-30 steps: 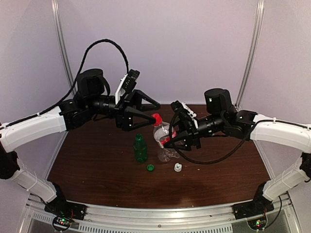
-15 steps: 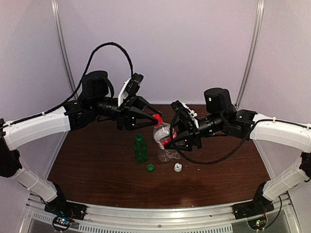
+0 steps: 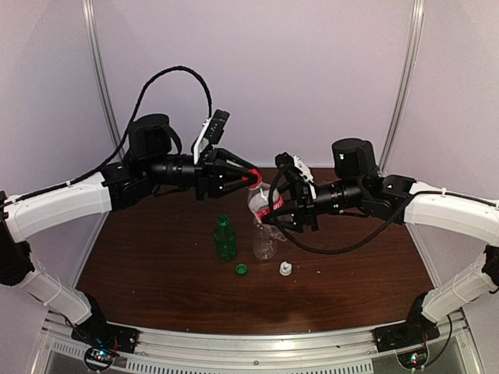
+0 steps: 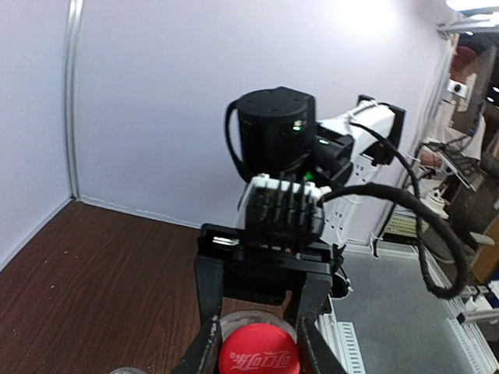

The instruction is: Unscrew the bottle caps

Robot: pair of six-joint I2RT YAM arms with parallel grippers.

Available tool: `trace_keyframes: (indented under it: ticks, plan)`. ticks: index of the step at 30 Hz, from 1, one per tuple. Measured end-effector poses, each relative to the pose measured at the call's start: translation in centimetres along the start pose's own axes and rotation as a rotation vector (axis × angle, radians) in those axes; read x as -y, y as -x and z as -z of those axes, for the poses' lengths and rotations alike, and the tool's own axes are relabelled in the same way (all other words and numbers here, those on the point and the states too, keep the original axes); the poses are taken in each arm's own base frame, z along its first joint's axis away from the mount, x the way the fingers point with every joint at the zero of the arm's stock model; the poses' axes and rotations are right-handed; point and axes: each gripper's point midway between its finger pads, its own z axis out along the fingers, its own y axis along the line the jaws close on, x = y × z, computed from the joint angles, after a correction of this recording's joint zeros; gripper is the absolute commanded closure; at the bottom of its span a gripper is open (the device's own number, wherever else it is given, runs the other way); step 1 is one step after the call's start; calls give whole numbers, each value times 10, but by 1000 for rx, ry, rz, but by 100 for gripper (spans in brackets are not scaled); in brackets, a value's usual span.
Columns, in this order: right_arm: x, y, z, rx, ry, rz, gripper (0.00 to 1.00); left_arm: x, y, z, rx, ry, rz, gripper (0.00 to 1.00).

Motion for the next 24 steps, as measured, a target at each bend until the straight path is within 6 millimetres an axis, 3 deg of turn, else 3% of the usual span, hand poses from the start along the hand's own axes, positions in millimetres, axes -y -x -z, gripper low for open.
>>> trace_keyframes:
  ticks: [6,11,16,20,24]
  plan:
    - [43,-5,4,-35,-263,10,59,-47,-1,1,40,307,201,89]
    - [64,-13,7,-58,-416,16,59,-69,-6,-3,63,476,293,83]
    - [71,-20,10,-74,-464,13,57,-80,-11,-5,71,535,323,64]
    - [71,-21,9,-70,-460,11,55,-80,-11,-5,62,536,290,43]
    - [62,-20,8,-57,-406,11,53,-75,-8,-4,43,510,215,30]
